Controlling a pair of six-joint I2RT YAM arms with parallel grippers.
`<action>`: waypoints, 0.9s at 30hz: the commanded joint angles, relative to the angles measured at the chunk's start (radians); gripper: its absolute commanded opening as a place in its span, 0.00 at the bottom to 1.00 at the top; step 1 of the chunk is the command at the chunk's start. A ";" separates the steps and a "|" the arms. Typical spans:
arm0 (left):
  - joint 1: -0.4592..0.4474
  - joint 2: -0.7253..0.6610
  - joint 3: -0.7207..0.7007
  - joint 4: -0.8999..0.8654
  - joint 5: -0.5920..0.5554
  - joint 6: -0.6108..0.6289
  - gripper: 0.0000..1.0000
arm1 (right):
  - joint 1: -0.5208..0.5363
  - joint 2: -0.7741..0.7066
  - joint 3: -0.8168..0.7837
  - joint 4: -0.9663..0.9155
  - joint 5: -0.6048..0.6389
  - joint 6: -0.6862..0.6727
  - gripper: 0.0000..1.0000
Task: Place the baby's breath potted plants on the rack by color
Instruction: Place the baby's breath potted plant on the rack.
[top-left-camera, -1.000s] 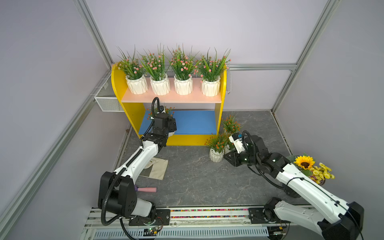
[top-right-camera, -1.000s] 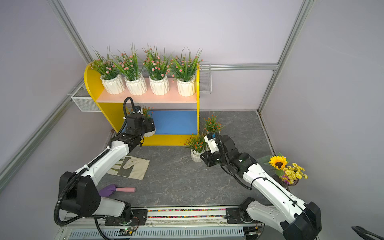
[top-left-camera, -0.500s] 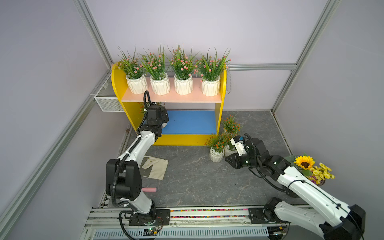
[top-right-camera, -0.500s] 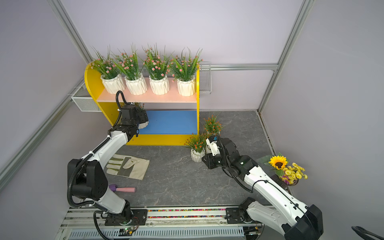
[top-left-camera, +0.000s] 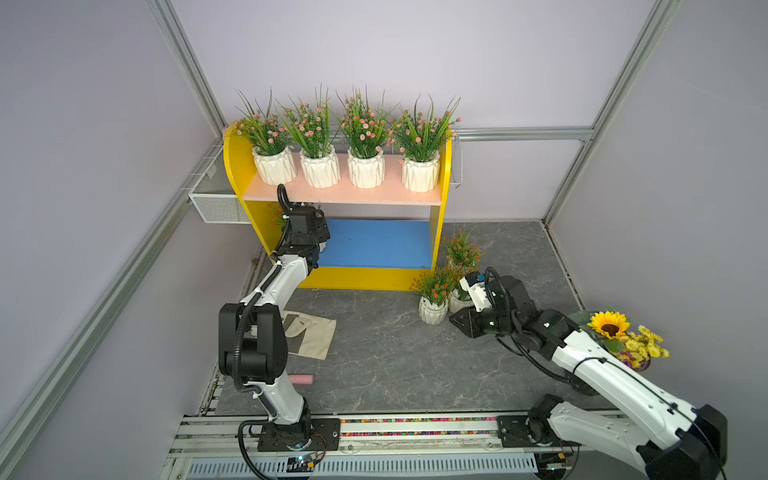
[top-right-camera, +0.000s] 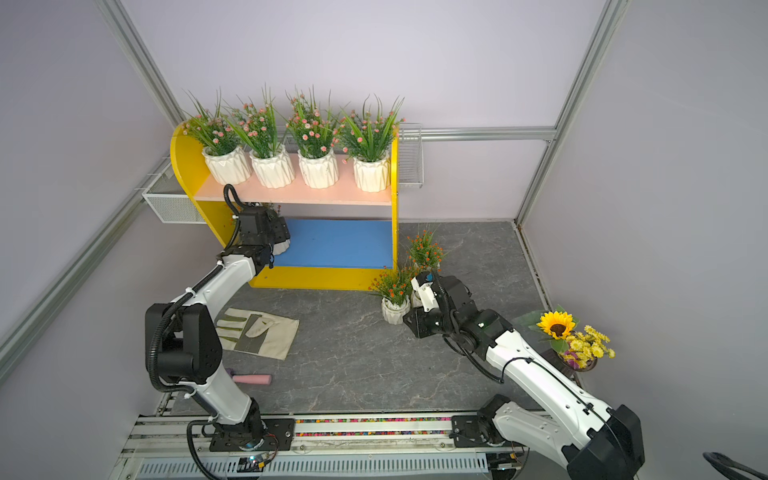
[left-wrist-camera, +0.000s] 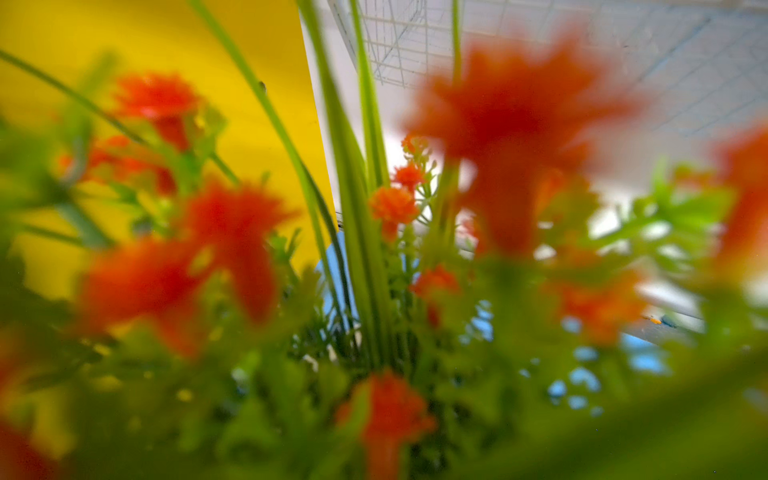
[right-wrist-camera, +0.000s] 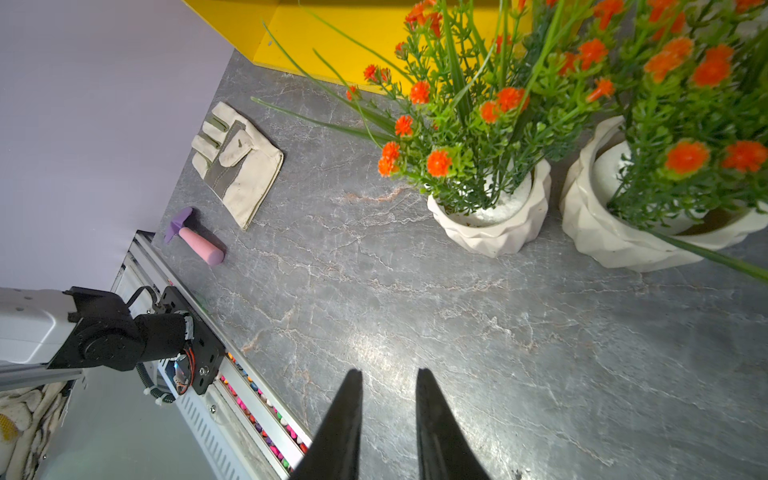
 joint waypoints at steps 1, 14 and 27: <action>0.000 0.012 0.030 0.035 -0.007 0.009 0.28 | -0.005 0.010 -0.015 0.026 0.003 0.012 0.26; 0.003 -0.029 -0.062 0.061 -0.064 -0.006 0.30 | -0.005 -0.023 -0.032 0.023 0.009 0.016 0.26; 0.027 -0.067 -0.082 0.037 -0.092 -0.007 0.38 | -0.004 -0.037 -0.042 0.025 0.014 0.019 0.27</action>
